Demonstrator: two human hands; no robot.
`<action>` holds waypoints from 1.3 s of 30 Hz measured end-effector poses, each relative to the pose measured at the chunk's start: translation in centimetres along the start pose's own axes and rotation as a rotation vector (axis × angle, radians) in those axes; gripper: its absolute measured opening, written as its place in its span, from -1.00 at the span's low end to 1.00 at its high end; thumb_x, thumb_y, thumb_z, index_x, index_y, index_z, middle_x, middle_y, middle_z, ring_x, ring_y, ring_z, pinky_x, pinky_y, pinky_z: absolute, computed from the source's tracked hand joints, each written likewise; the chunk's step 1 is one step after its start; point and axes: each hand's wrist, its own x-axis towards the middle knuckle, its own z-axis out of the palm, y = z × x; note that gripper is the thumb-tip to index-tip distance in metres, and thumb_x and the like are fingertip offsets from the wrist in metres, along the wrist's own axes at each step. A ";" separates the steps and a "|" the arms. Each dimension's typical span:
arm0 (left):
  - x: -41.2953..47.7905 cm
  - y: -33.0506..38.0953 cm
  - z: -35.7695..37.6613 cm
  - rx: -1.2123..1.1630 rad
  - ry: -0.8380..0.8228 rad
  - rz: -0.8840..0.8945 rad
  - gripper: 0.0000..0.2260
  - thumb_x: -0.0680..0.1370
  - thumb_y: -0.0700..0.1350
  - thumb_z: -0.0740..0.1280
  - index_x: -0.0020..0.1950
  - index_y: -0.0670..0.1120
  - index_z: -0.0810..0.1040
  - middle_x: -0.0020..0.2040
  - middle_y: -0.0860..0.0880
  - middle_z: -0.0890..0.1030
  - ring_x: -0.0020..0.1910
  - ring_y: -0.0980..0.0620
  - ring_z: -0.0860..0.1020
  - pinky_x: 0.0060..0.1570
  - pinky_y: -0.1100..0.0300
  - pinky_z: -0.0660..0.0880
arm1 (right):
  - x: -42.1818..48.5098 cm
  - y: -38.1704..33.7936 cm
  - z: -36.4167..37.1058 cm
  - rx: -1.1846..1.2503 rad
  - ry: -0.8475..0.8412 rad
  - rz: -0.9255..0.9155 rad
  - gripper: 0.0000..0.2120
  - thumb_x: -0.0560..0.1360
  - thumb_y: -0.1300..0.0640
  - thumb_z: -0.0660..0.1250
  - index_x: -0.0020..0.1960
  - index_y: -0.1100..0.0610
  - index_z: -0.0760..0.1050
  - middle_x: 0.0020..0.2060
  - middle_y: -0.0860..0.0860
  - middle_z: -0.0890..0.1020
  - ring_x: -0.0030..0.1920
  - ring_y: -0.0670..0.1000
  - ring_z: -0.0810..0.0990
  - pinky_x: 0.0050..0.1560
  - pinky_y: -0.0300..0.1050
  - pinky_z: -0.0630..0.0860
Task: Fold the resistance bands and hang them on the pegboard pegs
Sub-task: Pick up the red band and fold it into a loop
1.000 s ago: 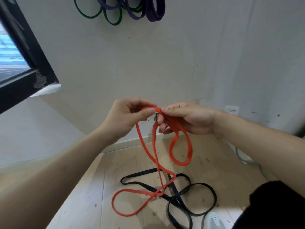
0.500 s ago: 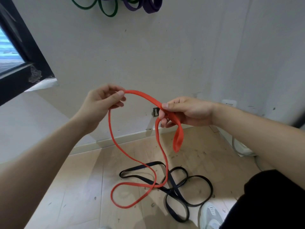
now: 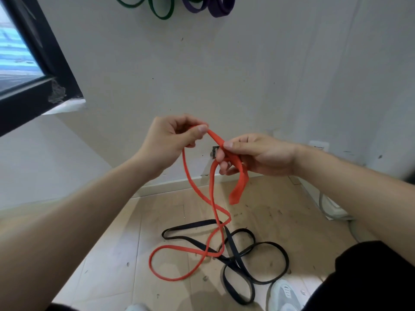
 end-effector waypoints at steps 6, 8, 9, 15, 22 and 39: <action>0.8 -0.8 -2.0 -0.028 0.227 -0.020 -0.95 0.58 -0.15 0.43 -0.02 -0.03 0.68 -0.23 0.04 0.65 -0.24 0.19 0.61 -0.14 0.31 0.57 | -0.4 0.0 -0.2 -0.077 0.039 0.037 -0.70 0.69 0.10 0.12 0.11 0.22 0.58 -0.10 0.12 0.63 0.00 0.09 0.60 0.22 0.08 0.47; 0.9 -0.9 -2.4 -0.055 0.270 -0.024 -0.96 0.58 -0.14 0.43 -0.04 -0.02 0.68 -0.23 0.03 0.65 -0.24 0.19 0.61 -0.15 0.33 0.56 | -0.3 -0.1 -0.1 -0.088 0.039 0.031 -0.70 0.69 0.11 0.12 0.10 0.21 0.58 -0.08 0.14 0.64 0.04 0.12 0.60 0.28 0.14 0.47; 0.9 -1.0 -2.5 -0.057 0.272 -0.039 -0.96 0.59 -0.13 0.42 -0.05 -0.03 0.67 -0.24 0.02 0.64 -0.25 0.18 0.60 -0.15 0.33 0.56 | -0.3 -0.1 -0.1 -0.082 0.042 0.026 -0.70 0.69 0.11 0.11 0.09 0.21 0.59 -0.07 0.15 0.64 0.05 0.13 0.60 0.30 0.15 0.46; -0.1 -1.5 -2.2 -0.168 0.020 -0.247 -0.89 0.65 -0.18 0.32 -0.03 -0.12 0.62 -0.27 -0.02 0.67 -0.30 0.05 0.59 -0.11 0.16 0.57 | -0.7 -0.2 -0.3 -0.029 0.078 0.020 -0.67 0.70 0.15 0.09 0.04 0.21 0.62 -0.10 0.14 0.66 0.01 0.11 0.63 0.31 0.14 0.48; -1.4 -0.6 -0.2 -0.067 -0.248 -0.219 -0.71 0.52 0.01 0.41 0.20 -0.05 0.62 0.00 -0.08 0.73 -0.04 -0.04 0.70 0.09 0.10 0.62 | -1.0 -0.4 -0.4 -0.002 0.032 0.004 -0.69 0.70 0.13 0.10 0.07 0.21 0.60 -0.11 0.10 0.64 0.00 0.08 0.62 0.22 0.04 0.52; 0.9 -2.2 -3.5 -0.181 0.317 -0.130 -0.90 0.63 -0.16 0.36 0.04 -0.14 0.66 -0.29 0.05 0.62 -0.31 0.13 0.60 -0.12 0.26 0.59 | -1.2 -0.7 -0.5 -0.021 0.023 0.020 -0.68 0.67 0.06 0.15 0.07 0.21 0.61 -0.10 0.12 0.65 0.03 0.12 0.61 0.32 0.16 0.48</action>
